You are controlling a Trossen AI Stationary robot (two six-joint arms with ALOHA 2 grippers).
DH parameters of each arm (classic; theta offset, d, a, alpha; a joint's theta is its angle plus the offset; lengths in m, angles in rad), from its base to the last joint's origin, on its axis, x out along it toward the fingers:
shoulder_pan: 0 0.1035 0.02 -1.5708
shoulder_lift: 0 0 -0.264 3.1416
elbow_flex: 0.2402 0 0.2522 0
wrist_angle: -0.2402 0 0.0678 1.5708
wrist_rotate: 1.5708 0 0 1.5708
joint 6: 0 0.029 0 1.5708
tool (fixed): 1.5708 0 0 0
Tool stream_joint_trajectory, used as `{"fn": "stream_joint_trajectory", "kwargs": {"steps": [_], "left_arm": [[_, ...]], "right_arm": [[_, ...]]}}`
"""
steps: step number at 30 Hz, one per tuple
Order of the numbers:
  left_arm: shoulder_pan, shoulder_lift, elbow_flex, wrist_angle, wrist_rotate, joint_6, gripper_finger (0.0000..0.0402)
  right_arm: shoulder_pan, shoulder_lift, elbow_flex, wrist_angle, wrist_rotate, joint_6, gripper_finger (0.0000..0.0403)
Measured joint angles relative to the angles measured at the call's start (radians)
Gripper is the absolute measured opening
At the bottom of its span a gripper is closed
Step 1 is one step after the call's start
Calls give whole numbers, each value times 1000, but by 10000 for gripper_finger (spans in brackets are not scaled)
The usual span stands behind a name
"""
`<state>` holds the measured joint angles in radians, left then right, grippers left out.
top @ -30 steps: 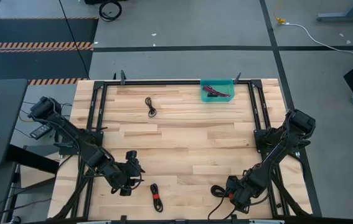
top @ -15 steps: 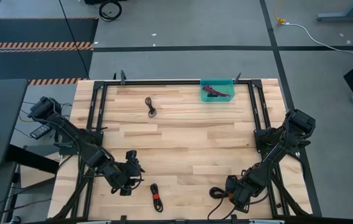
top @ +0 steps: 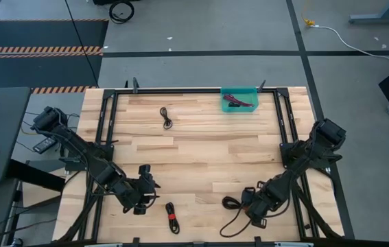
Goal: Pick and place USB-C Cables
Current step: Put the bottom right black usb cable into the bin
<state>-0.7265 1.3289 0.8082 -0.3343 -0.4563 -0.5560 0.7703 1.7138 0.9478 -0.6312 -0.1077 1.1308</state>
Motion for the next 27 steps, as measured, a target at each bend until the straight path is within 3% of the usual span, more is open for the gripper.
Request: {"fn": "stream_joint_trajectory", "kwargs": {"steps": [20, 27], "left_arm": [[1, 0, 0, 0, -22, 2, 172], [1, 0, 0, 0, -22, 1, 172]], "right_arm": [[-217, -8, 3, -16, 119, -325, 17], [-305, -13, 141, -230, 317, -483, 17]]}}
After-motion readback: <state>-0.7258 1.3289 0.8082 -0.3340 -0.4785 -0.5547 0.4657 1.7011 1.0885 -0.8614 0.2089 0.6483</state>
